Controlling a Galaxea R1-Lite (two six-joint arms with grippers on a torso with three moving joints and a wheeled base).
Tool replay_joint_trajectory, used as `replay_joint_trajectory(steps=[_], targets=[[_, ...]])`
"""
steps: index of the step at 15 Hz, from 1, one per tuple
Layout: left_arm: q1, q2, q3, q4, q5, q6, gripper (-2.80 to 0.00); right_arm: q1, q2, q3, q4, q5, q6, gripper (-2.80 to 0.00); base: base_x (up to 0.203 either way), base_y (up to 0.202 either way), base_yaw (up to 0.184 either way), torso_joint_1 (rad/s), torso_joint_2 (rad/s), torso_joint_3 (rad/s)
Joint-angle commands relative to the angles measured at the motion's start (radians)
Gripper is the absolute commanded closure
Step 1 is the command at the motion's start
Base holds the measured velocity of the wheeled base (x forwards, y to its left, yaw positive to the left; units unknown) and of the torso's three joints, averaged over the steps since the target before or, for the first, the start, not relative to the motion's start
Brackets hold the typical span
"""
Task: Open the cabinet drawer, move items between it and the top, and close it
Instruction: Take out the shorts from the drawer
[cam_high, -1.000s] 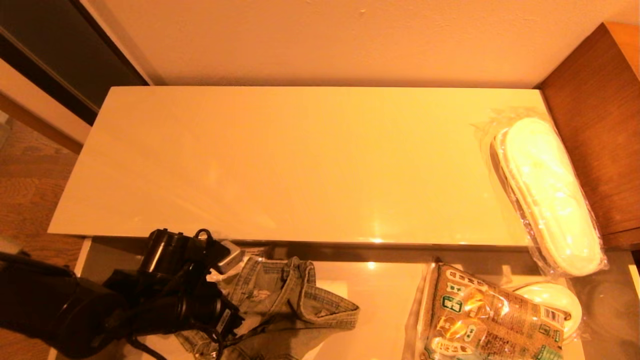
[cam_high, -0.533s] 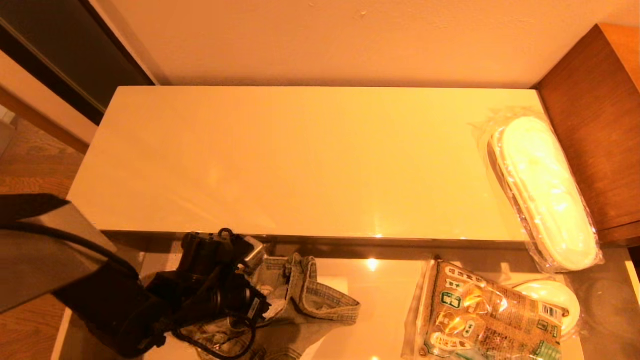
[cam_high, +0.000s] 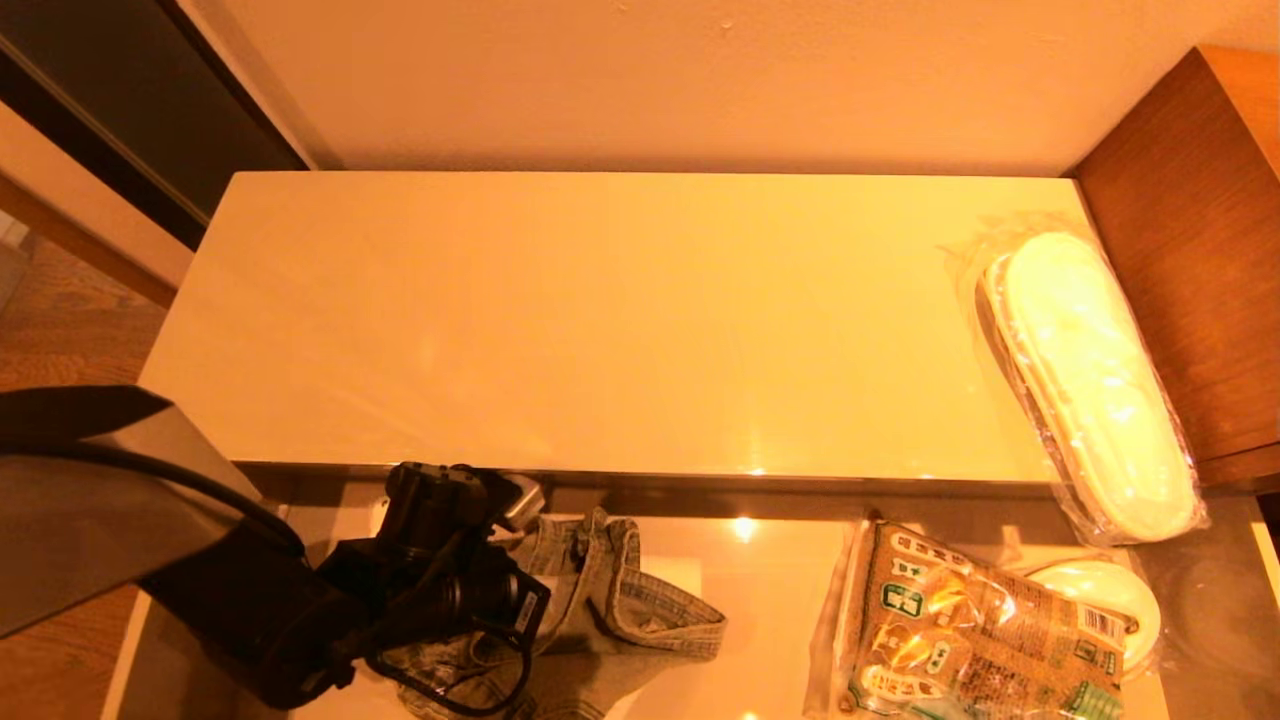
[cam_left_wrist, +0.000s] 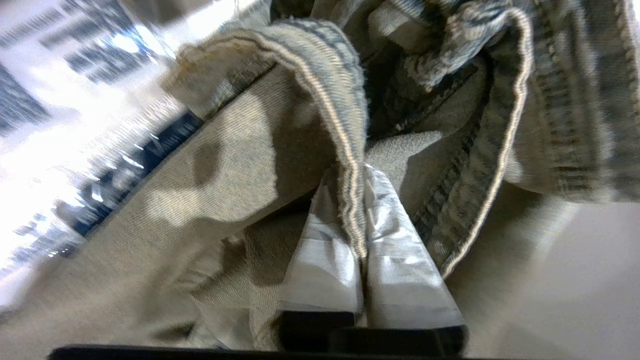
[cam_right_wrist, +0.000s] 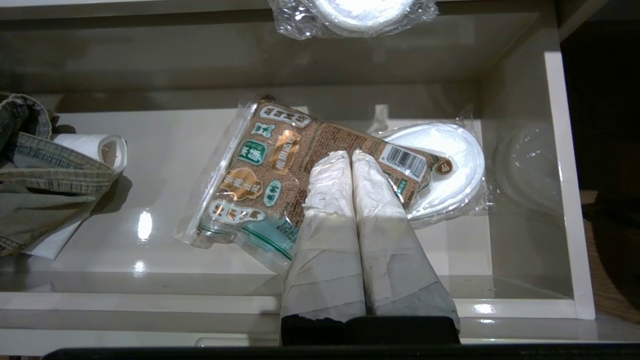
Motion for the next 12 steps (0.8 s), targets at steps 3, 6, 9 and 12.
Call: replay_joint_trajectory(steps=[3, 6, 9, 12], targets=[[0.002, -0.141, -0.041, 0.032, 0.001, -0.020, 0.00, 0.000, -0.002, 0.000, 0.001, 0.000, 0.000, 0.00, 0.000, 0.000, 0.000, 0.000, 0.00, 0.000], [0.002, -0.455, -0.047, 0.426, 0.001, -0.022, 0.00, 0.000, -0.002, 0.000, 0.001, 0.000, 0.000, 0.00, 0.000, 0.000, 0.000, 0.000, 0.00, 0.000], [0.002, -0.679, -0.163, 1.040, -0.002, -0.022, 0.00, 0.000, -0.002, 0.000, 0.001, 0.000, 0.000, 0.00, 0.000, 0.000, 0.000, 0.000, 0.00, 0.000], [0.003, -0.714, -0.353, 1.195, 0.004, -0.013, 0.00, 0.000, -0.002, 0.000, 0.001, 0.000, 0.000, 0.00, 0.000, 0.000, 0.000, 0.000, 0.00, 0.000]])
